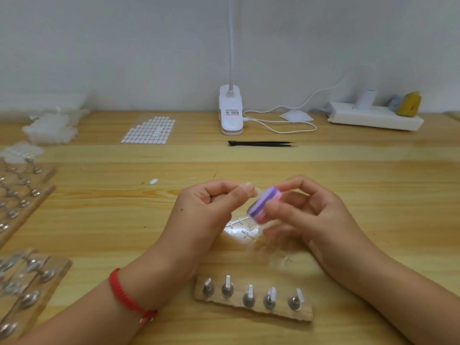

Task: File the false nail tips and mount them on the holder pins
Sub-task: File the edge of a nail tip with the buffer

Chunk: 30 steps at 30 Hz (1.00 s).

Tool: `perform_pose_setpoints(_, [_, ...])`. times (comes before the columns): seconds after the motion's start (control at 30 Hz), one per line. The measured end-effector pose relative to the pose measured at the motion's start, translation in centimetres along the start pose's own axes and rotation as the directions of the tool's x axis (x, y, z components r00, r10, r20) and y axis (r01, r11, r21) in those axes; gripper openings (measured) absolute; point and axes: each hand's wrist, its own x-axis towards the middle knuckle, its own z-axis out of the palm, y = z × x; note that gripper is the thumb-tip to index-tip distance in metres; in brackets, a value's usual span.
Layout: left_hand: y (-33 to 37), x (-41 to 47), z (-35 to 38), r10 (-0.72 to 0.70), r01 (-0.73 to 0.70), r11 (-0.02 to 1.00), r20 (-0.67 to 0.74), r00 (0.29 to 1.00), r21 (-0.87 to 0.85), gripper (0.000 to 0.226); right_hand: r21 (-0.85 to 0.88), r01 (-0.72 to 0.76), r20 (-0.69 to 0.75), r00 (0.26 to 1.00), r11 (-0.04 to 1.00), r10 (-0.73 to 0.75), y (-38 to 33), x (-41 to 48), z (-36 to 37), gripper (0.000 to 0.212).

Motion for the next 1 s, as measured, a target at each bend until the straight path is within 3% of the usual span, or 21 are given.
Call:
perform_pose_setpoints(0.07, [-0.03, 0.05, 0.06, 0.007, -0.006, 1.000, 0.004, 1.000, -0.003, 0.031, 0.044, -0.001, -0.066, 0.998, 0.999, 0.004, -0.04, 0.08, -0.19, 0.037])
perform_pose_setpoints(0.17, [0.01, 0.02, 0.12, 0.016, -0.016, 1.000, 0.022, 1.000, 0.009, 0.035, -0.010, -0.012, 0.021, 1.000, 1.000, 0.013, 0.12, 0.03, 0.00, 0.033])
perform_pose_setpoints(0.3, [0.04, 0.07, 0.00, 0.004, -0.005, 1.000, 0.010, 1.000, 0.015, 0.032, 0.067, 0.008, -0.087, 0.996, 0.998, -0.002, 0.07, 0.23, -0.14, 0.040])
perform_pose_setpoints(0.57, [0.03, 0.02, -0.01, 0.005, -0.005, 1.000, 0.033, 0.999, 0.020, 0.032, 0.024, 0.004, -0.001, 1.000, 1.000, -0.004, 0.19, 0.13, 0.00, 0.029])
perform_pose_setpoints(0.73, [0.03, 0.08, -0.18, -0.007, 0.007, 1.000, 0.017, 1.000, -0.001, 0.027, 0.178, 0.022, -0.155, 0.988, 0.984, 0.006, 0.03, 0.26, -0.38, 0.040])
perform_pose_setpoints(0.87, [0.01, 0.07, -0.20, 0.003, -0.003, 1.000, 0.024, 1.000, 0.005, 0.024, 0.010, 0.003, 0.000, 1.000, 1.000, -0.003, 0.13, 0.07, 0.29, 0.029])
perform_pose_setpoints(1.0, [-0.01, -0.13, -0.03, 0.021, -0.021, 1.000, 0.046, 0.999, 0.008, 0.018, 0.212, -0.002, -0.112, 0.993, 0.977, 0.027, -0.06, 0.36, -0.48, 0.032])
